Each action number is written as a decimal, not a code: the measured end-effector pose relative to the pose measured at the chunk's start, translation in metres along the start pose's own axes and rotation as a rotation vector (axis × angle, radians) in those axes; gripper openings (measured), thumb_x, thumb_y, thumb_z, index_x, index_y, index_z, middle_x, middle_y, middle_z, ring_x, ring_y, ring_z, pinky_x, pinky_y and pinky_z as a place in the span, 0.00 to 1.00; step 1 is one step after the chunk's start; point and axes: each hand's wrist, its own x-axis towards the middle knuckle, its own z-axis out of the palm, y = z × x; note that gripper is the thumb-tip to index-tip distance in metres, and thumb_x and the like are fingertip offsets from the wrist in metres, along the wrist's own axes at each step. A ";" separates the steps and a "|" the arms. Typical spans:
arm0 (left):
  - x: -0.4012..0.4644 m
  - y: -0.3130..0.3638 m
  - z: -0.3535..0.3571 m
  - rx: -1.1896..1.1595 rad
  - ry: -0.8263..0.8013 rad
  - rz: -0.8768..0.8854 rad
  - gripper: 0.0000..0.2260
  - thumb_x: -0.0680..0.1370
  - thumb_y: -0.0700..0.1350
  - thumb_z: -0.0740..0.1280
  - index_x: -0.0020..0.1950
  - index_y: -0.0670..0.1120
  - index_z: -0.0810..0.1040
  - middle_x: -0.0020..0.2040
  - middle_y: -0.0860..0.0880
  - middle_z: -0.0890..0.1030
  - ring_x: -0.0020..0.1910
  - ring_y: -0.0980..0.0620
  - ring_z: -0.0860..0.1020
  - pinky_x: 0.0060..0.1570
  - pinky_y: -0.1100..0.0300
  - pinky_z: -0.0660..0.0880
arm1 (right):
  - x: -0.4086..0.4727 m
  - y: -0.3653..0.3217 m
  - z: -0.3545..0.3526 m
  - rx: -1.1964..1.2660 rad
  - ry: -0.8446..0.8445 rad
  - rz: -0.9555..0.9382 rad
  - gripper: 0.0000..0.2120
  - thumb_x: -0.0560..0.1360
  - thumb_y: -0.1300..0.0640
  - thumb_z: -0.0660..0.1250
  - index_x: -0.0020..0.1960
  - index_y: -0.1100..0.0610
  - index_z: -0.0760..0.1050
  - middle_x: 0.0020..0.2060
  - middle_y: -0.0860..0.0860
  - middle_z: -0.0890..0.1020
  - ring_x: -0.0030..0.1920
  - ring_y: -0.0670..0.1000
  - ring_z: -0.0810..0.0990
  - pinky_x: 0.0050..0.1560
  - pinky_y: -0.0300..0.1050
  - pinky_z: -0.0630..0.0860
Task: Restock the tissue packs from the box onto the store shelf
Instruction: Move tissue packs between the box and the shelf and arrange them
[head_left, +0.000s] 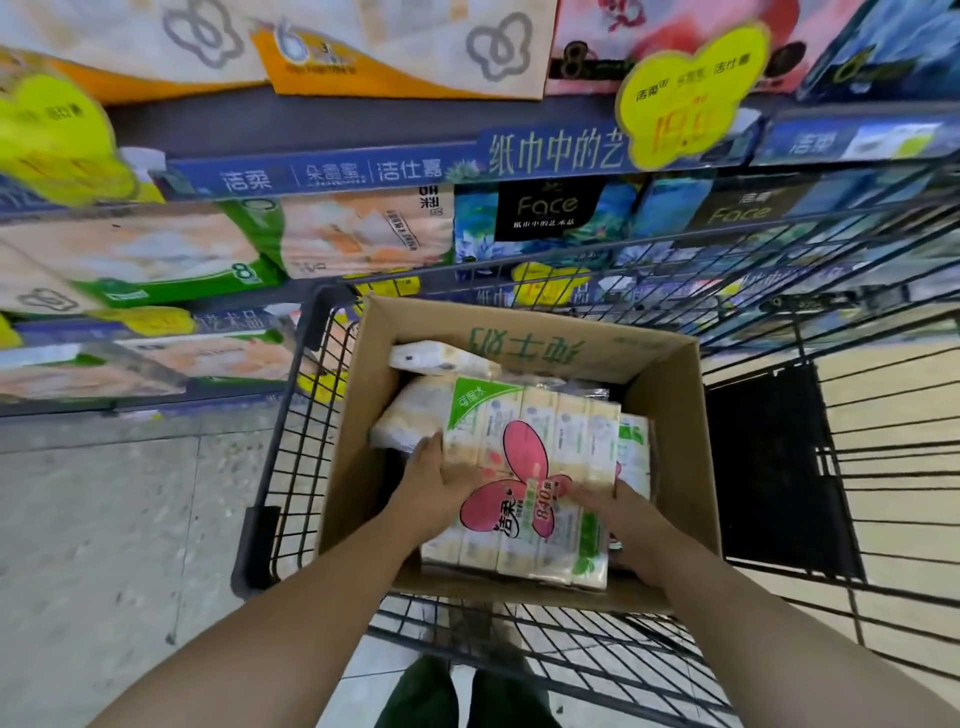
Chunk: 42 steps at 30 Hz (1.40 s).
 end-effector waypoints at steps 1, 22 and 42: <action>0.007 -0.006 0.003 -0.111 -0.026 -0.033 0.41 0.60 0.71 0.67 0.69 0.55 0.66 0.66 0.51 0.73 0.63 0.51 0.75 0.60 0.50 0.76 | -0.005 -0.003 0.001 0.017 -0.019 -0.008 0.17 0.70 0.47 0.74 0.55 0.50 0.76 0.53 0.47 0.81 0.59 0.53 0.77 0.63 0.59 0.72; -0.262 -0.079 -0.443 -0.522 0.684 0.281 0.20 0.71 0.46 0.73 0.62 0.52 0.78 0.52 0.49 0.85 0.48 0.50 0.83 0.56 0.49 0.79 | -0.217 -0.227 0.367 -0.226 -0.519 -0.672 0.11 0.73 0.54 0.71 0.56 0.49 0.77 0.46 0.48 0.87 0.46 0.51 0.84 0.45 0.48 0.80; -0.401 -0.165 -0.816 -0.294 0.944 0.574 0.18 0.72 0.47 0.74 0.60 0.57 0.76 0.47 0.54 0.85 0.42 0.56 0.84 0.40 0.62 0.80 | -0.348 -0.359 0.740 -0.121 -0.538 -1.126 0.20 0.71 0.49 0.73 0.60 0.51 0.74 0.49 0.51 0.86 0.46 0.54 0.85 0.47 0.54 0.82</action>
